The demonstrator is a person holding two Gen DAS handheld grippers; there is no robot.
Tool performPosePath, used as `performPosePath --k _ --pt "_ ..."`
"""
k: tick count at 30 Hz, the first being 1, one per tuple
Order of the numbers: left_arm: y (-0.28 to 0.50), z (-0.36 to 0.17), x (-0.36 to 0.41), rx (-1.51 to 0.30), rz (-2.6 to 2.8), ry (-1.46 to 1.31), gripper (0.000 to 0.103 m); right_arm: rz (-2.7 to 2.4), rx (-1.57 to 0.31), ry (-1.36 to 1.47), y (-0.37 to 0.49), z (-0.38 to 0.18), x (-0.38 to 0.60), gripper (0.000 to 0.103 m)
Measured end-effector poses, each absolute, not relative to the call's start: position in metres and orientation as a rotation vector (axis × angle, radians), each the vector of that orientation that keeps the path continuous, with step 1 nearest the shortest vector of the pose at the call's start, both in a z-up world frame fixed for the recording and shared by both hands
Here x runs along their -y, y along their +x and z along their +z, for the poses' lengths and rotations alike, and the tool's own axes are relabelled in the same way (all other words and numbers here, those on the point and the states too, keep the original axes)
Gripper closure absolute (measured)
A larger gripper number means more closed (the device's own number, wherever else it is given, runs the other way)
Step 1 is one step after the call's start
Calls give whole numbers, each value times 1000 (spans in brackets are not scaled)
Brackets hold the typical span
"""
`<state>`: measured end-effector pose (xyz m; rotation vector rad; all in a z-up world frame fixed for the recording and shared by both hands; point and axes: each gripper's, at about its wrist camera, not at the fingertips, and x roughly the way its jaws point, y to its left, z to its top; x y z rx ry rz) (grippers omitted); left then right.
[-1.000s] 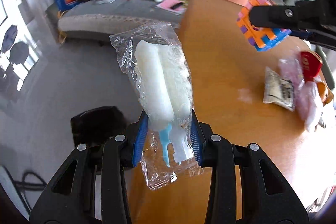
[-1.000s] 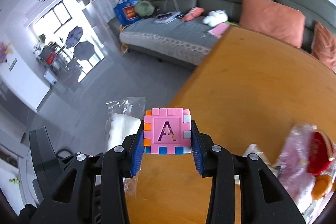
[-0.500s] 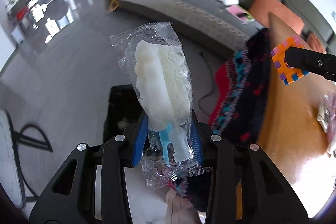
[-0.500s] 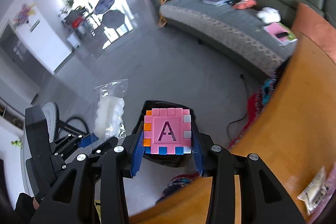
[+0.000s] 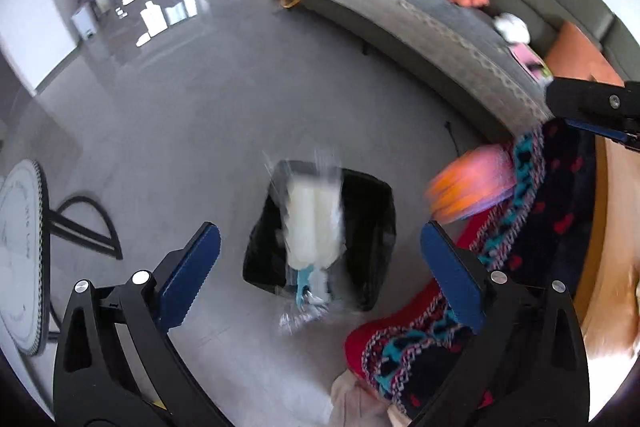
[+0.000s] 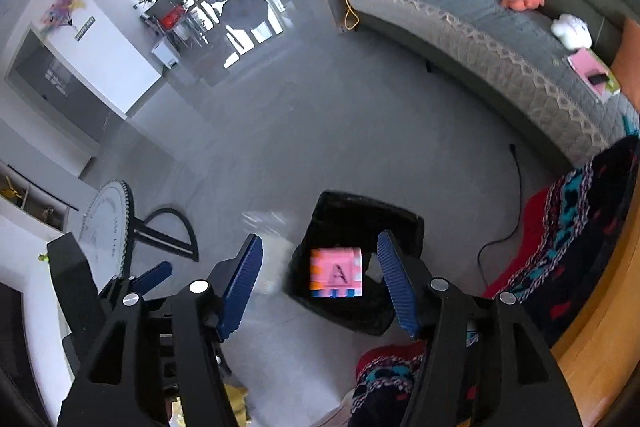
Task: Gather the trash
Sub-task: 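Carry block and packet to the black bin and release both, then grasp the red pouch with the right tool while the left tool grasps the soy milk packet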
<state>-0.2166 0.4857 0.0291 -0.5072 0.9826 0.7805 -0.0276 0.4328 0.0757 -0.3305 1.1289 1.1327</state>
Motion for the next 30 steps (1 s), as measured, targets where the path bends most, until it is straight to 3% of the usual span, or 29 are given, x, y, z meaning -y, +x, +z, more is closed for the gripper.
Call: performPosePath --k 13,30 --pt "-214 26 -489 -983 775 -570 6 1094 -1138 -287 -16 71 -397 38" --pt "-140 67 -404 -976 523 -393 6 935 -1081 -112 25 102 -276 38"
